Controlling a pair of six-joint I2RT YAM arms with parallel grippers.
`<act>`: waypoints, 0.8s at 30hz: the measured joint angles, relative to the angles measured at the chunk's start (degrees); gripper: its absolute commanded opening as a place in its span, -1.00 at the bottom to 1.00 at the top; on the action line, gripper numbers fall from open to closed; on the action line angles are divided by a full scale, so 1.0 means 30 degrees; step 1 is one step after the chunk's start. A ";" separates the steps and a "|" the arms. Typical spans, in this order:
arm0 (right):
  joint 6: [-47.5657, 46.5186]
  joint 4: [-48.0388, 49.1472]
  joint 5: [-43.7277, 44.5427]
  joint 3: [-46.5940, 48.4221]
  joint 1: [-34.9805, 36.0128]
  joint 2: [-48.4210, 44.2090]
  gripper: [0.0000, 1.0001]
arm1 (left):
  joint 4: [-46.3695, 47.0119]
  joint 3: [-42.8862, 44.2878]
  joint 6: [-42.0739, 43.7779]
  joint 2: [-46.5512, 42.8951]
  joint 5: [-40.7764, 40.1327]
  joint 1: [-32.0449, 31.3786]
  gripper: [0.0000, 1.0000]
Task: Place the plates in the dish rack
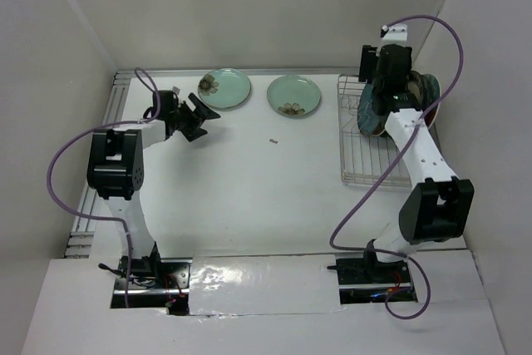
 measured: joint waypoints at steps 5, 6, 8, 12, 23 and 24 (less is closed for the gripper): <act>0.0772 0.0000 -0.1464 0.0197 0.1384 -0.1676 0.56 | 0.2091 0.0831 -0.2433 0.2208 -0.0299 0.0015 0.85; 0.0984 0.0007 -0.1734 0.0146 0.1625 -0.1894 0.56 | 0.2608 0.1144 -0.2973 0.2543 -0.0386 0.0015 0.82; 0.1311 -0.0007 -0.2055 0.0022 0.1996 -0.2157 0.57 | 0.3461 0.1690 -0.3861 0.3213 -0.0896 0.0007 0.80; 0.1945 -0.0058 -0.2433 -0.0641 0.2499 -0.2528 0.57 | 0.4422 0.3111 -0.5493 0.4554 -0.1858 -0.0117 0.76; 0.2929 -0.0189 -0.2696 -0.1479 0.3140 -0.2812 0.59 | 0.2973 0.8845 -0.7621 0.8327 -0.3993 -0.0721 -0.08; 0.2980 -0.0197 -0.2710 -0.1479 0.3206 -0.2820 0.59 | 0.2834 0.8830 -0.7774 0.8378 -0.4116 -0.0743 -0.44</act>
